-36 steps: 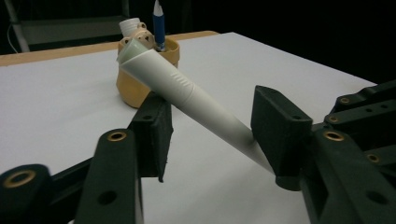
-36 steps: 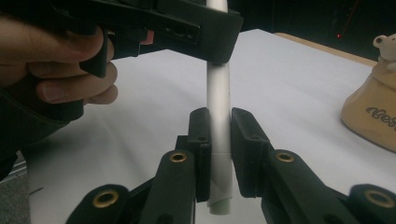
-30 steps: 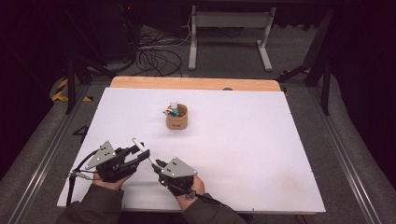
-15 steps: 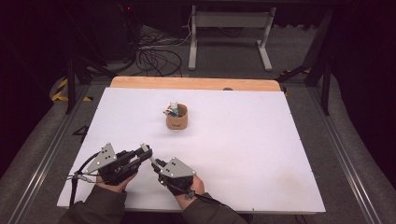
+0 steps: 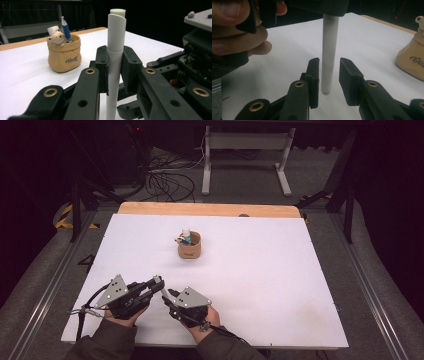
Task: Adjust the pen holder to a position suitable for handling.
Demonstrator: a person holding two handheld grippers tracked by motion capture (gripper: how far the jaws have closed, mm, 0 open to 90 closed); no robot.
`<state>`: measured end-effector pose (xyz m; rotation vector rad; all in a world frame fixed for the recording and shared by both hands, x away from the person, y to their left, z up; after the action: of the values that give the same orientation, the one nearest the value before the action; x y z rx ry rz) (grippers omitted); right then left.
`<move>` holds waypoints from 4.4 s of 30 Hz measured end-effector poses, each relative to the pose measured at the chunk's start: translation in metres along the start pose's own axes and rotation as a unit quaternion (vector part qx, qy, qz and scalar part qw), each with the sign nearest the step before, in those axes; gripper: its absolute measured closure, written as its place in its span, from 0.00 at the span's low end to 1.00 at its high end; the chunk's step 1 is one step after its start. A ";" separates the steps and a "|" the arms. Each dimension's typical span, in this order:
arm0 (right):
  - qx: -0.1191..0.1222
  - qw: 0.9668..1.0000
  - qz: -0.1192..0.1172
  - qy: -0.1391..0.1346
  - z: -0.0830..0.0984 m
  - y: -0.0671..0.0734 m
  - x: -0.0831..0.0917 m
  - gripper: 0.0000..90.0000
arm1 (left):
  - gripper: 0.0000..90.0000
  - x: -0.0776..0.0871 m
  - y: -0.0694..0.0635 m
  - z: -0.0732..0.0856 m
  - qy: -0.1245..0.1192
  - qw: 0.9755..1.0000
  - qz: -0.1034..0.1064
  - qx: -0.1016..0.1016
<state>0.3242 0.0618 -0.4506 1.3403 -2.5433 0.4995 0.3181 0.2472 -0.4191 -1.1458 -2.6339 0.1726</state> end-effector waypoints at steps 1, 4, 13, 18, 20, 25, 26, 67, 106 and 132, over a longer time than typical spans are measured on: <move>0.000 1.000 0.000 0.000 0.000 -0.001 0.000 0.74 | 0.86 0.000 0.000 0.000 0.000 1.000 -0.003 -0.002; 0.001 1.000 -0.001 -0.001 0.000 -0.005 0.001 0.68 | 0.86 0.000 0.000 0.000 0.003 1.000 -0.012 -0.013; -0.023 1.000 0.002 -0.016 0.002 -0.037 0.016 0.46 | 0.86 0.001 0.003 0.000 0.003 1.000 -0.021 -0.020; -0.027 0.999 0.013 -0.022 0.002 -0.049 0.026 0.41 | 0.86 0.001 0.002 0.000 0.004 1.000 -0.021 -0.021; -0.029 0.999 0.015 -0.024 0.002 -0.053 0.030 0.39 | 0.86 0.001 0.002 0.000 0.005 0.999 -0.022 -0.022; -0.040 0.998 0.029 -0.029 0.005 -0.065 0.041 0.30 | 0.86 0.000 0.002 0.000 0.006 1.000 -0.024 -0.019; -0.042 0.998 0.032 -0.030 0.006 -0.067 0.043 0.29 | 0.86 0.000 0.002 0.000 0.006 0.999 -0.024 -0.019; -0.067 0.991 0.106 -0.054 0.047 -0.140 0.146 0.07 | 0.86 -0.014 0.008 -0.011 0.020 0.998 -0.050 -0.035; -0.087 0.983 0.148 -0.059 0.069 -0.161 0.174 0.07 | 0.86 -0.058 0.012 -0.093 -0.018 0.997 -0.039 -0.058; -0.090 0.984 0.142 -0.057 0.070 -0.161 0.174 0.07 | 0.86 -0.124 0.024 -0.120 -0.048 0.996 -0.055 -0.042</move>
<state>0.3577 -0.1812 -0.4231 0.9751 -2.8134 0.2388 0.4504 0.1737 -0.3329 -1.0393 -2.8055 0.0997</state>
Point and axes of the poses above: each handheld gripper's, and its own axes: x roughly backward along the jaws, z roughly out of its underside, y roughly to its left, the point moved 2 cm from there along -x, roughly forward along the jaws, and after that the axes turned 8 degrees about x, right-handed, at the moved point
